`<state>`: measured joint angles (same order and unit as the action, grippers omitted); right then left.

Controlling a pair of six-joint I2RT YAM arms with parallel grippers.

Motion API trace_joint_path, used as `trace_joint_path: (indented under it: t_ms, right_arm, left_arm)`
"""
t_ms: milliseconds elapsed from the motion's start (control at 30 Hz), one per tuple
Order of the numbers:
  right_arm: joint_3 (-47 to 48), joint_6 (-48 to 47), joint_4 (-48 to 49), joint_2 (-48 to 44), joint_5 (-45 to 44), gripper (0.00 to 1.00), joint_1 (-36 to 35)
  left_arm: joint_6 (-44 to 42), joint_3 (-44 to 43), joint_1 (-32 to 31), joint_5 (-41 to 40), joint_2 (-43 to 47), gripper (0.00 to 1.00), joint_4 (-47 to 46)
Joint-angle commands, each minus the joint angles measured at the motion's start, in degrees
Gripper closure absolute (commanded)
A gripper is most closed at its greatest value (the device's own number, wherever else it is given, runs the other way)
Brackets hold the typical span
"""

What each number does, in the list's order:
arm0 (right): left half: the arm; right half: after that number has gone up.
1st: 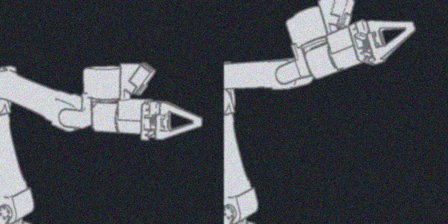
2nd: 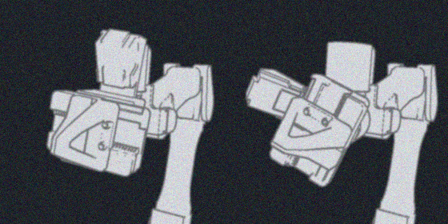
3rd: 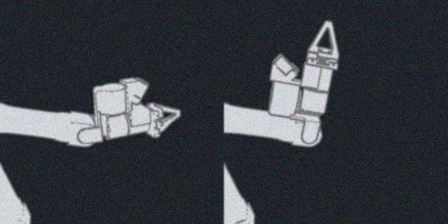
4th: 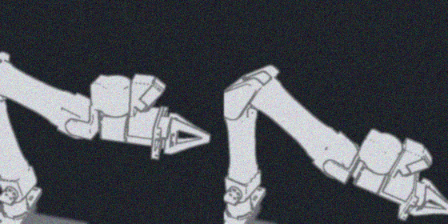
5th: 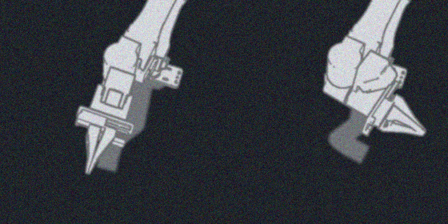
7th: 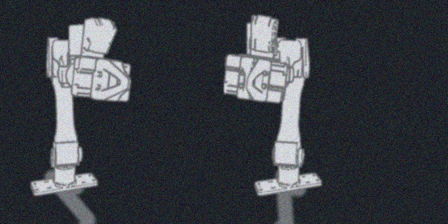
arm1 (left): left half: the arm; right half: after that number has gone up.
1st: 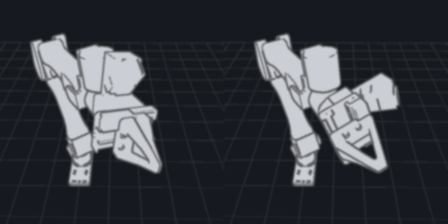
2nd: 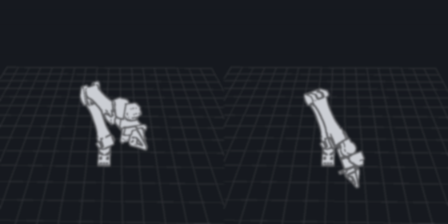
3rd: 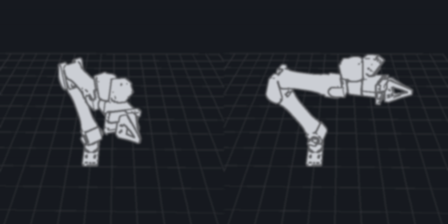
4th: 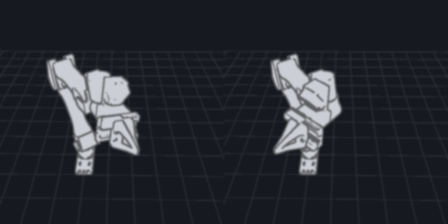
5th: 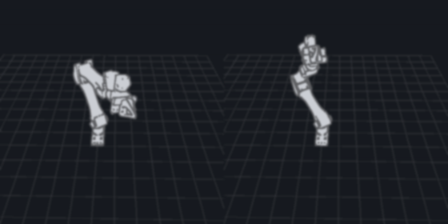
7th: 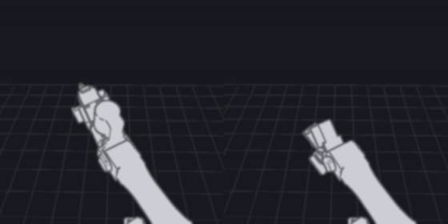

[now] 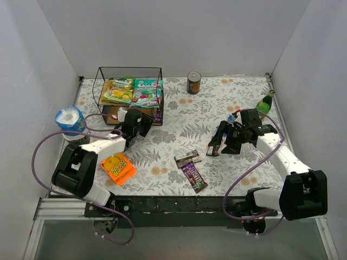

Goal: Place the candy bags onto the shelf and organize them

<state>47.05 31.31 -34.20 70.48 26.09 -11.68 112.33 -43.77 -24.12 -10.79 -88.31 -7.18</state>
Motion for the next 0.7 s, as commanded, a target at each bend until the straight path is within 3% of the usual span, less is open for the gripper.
trace_joint_path:
  t_ms: [0, 167, 433, 667]
  right_arm:
    - [0.0, -1.2, 0.7, -1.0, 0.5, 0.12, 0.2]
    - [0.0, -4.9, 0.5, -0.8, 1.2, 0.12, 0.0]
    - [-3.3, -7.1, 0.9, -2.4, 1.6, 0.13, -3.0]
    - [-5.2, -5.0, 0.2, -2.6, -0.4, 0.16, -6.8]
  left_arm:
    - [-0.9, 3.9, -0.9, 2.0, 6.8, 0.46, 2.4]
    - [-6.4, 5.1, -4.1, 7.2, 11.8, 0.42, 10.2]
    - [-23.9, 5.5, -13.1, 22.8, 13.3, 0.21, 13.3]
    - [-35.2, 1.2, -21.4, 26.0, 7.0, 0.22, 9.3]
